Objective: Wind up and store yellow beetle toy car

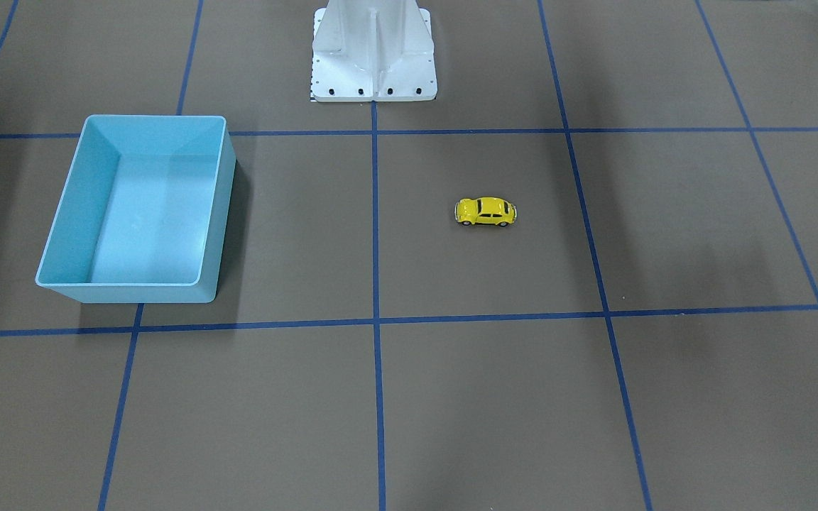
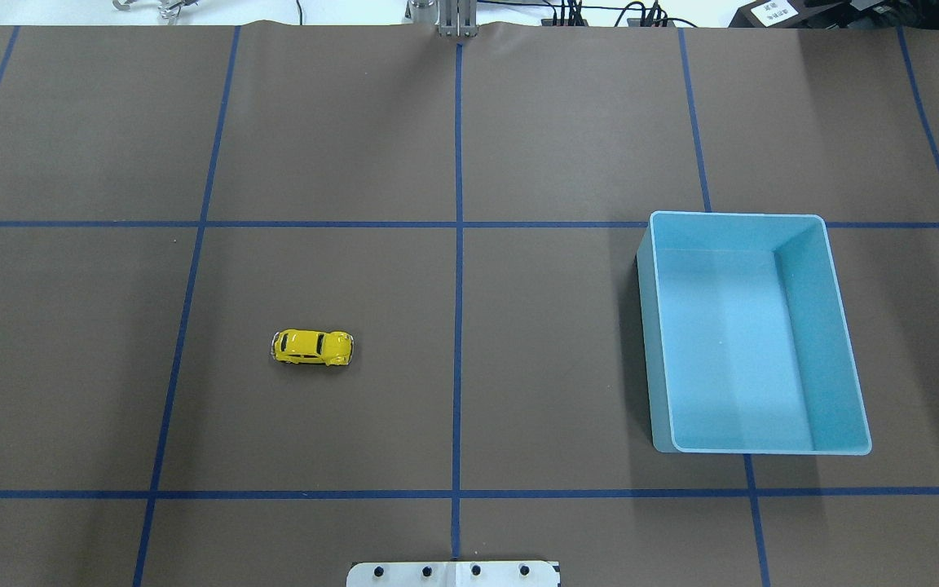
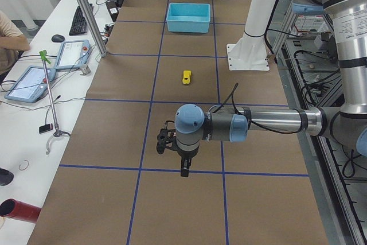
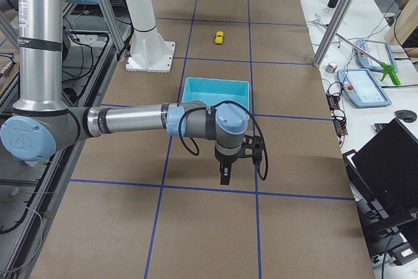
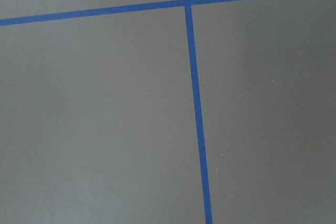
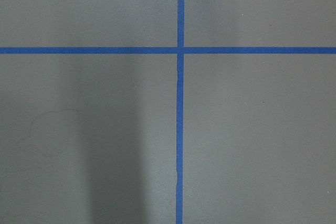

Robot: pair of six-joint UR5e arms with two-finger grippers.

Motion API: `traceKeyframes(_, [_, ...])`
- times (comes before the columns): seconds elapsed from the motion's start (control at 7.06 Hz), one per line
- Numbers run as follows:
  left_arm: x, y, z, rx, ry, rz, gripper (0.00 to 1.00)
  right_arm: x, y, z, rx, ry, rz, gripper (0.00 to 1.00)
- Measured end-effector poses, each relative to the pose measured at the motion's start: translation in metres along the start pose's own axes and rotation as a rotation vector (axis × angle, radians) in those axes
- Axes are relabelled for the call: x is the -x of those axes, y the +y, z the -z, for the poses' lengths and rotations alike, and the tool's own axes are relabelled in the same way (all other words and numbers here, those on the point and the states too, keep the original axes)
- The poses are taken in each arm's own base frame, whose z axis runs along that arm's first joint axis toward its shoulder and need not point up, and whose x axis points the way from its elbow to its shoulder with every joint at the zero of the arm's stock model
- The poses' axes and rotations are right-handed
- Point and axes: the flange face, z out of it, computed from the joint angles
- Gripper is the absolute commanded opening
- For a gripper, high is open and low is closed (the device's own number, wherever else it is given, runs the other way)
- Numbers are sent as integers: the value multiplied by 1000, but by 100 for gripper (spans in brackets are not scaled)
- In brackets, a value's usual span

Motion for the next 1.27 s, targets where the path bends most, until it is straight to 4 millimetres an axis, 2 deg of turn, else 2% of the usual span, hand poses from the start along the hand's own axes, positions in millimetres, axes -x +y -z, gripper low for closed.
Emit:
traceKeyframes(0.57, [-1, -2, 1, -5, 4, -1, 100, -5, 1, 2, -5, 7, -10, 100])
traceKeyframes(1.27, [-10, -11, 12, -32, -3, -36, 100, -6, 1, 2, -4, 7, -10, 100])
